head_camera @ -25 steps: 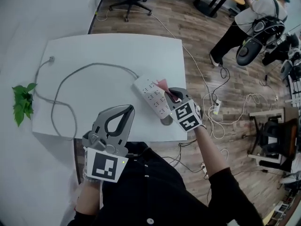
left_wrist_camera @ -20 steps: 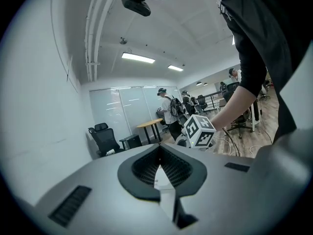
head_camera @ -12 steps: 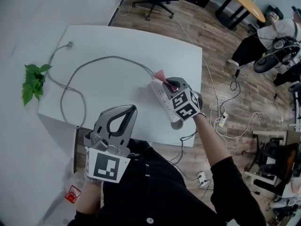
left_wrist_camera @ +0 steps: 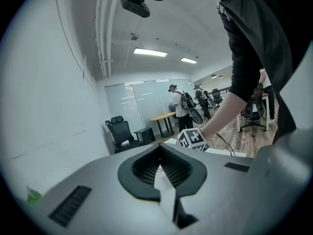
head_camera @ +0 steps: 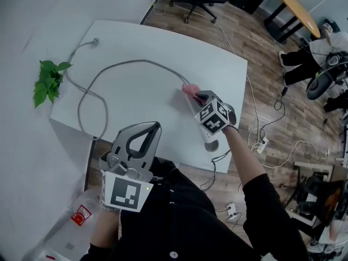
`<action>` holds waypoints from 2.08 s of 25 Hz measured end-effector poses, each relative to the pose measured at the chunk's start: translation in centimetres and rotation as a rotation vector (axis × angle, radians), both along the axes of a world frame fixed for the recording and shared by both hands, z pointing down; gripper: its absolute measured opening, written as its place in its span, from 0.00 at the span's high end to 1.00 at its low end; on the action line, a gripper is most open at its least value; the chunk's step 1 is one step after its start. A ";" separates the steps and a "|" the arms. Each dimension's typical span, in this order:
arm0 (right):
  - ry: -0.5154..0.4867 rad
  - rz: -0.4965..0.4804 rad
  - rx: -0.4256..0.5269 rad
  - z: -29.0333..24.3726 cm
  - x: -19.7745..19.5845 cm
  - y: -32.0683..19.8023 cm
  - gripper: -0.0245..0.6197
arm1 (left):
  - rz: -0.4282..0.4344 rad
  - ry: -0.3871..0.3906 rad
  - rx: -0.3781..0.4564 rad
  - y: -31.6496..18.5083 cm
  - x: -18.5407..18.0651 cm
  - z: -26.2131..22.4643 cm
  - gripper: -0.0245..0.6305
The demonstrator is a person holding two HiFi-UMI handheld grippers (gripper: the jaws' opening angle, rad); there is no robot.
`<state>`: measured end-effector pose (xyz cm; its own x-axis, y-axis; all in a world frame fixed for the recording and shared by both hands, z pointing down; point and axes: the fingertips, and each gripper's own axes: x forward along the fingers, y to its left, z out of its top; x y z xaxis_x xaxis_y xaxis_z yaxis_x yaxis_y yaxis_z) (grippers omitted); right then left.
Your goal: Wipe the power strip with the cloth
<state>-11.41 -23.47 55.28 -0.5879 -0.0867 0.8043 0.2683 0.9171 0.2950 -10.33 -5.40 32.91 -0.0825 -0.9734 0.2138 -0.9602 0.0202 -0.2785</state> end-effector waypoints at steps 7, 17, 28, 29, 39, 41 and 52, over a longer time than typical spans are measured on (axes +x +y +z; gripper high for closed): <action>0.036 -0.020 -0.027 1.5 0.7 1.0 0.88 | 0.002 -0.007 0.005 -0.1 0.1 -0.4 0.94; 0.053 -0.021 -0.054 2.0 2.6 2.2 0.88 | 0.052 -0.004 0.008 -0.6 0.9 -0.1 0.94; 0.029 0.046 -0.089 1.9 7.5 3.8 0.88 | 0.153 0.000 0.016 -2.2 3.4 -0.1 0.94; 0.025 0.056 -0.093 1.8 8.0 3.9 0.88 | 0.163 -0.001 0.018 -2.4 3.7 -0.1 0.94; 0.005 0.152 -0.116 1.6 12.7 4.9 0.88 | 0.260 -0.008 0.036 -4.2 6.2 -0.7 0.94; 0.000 0.177 -0.120 1.6 13.6 5.1 0.88 | 0.275 -0.006 0.036 -4.5 6.5 -0.7 0.94; -0.017 0.307 -0.140 1.9 17.3 7.0 0.88 | 0.324 0.022 0.036 -5.9 6.9 0.3 0.94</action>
